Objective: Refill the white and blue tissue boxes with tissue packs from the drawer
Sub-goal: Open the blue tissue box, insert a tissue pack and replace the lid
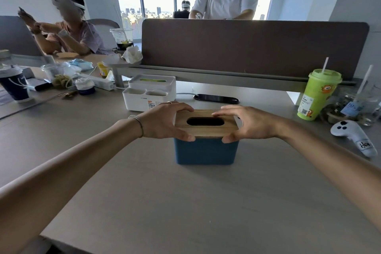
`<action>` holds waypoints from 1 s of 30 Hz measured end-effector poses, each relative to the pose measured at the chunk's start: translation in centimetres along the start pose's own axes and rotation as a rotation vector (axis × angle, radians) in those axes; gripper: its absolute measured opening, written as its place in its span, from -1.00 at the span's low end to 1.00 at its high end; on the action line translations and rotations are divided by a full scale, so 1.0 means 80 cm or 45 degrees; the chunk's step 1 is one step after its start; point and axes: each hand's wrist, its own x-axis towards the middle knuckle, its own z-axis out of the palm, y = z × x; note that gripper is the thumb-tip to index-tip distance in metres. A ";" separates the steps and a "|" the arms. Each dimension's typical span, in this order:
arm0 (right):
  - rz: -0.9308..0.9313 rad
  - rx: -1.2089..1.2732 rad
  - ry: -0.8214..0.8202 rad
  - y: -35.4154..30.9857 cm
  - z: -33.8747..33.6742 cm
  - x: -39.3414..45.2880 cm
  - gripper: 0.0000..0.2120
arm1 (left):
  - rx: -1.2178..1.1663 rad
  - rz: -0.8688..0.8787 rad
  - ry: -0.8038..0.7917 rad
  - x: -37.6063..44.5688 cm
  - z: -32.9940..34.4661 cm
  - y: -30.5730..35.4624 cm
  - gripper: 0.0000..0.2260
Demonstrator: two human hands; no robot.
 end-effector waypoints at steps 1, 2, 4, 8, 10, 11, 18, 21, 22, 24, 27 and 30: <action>0.000 0.011 -0.014 0.003 0.001 0.001 -0.26 | 0.001 -0.006 0.004 0.000 0.001 -0.001 -0.17; 0.008 0.028 -0.033 0.006 0.003 0.004 -0.29 | -0.008 -0.013 0.004 0.001 0.002 -0.001 -0.17; 0.023 0.063 -0.076 0.014 0.008 0.008 -0.39 | -0.045 -0.019 -0.008 0.002 0.002 -0.001 -0.19; 0.040 0.121 -0.064 0.020 0.013 0.012 -0.47 | -0.070 0.010 -0.057 0.002 0.000 0.002 -0.33; 0.041 0.080 -0.062 0.015 0.012 0.010 -0.48 | -0.053 0.043 -0.090 -0.002 0.000 0.005 -0.41; 0.037 0.051 -0.061 0.012 0.010 0.010 -0.49 | -0.047 0.069 -0.107 -0.003 0.001 0.007 -0.46; 0.022 -0.086 -0.073 0.002 0.003 0.015 -0.56 | 0.031 0.102 -0.111 0.002 0.000 0.019 -0.64; 0.015 -0.120 -0.043 0.002 0.003 0.016 -0.54 | 0.079 0.126 -0.096 0.007 -0.003 0.023 -0.64; 0.016 -0.136 -0.038 0.002 0.003 0.017 -0.53 | 0.097 0.126 -0.103 0.008 -0.004 0.025 -0.63; 0.010 -0.153 -0.045 0.002 0.004 0.020 -0.52 | 0.130 0.119 -0.133 0.009 -0.004 0.027 -0.62; -0.002 -0.162 -0.063 0.001 0.003 0.021 -0.51 | 0.150 0.117 -0.147 0.009 -0.004 0.028 -0.61; -0.005 -0.178 -0.095 -0.002 0.001 0.020 -0.52 | 0.205 0.131 -0.160 0.009 -0.009 0.031 -0.61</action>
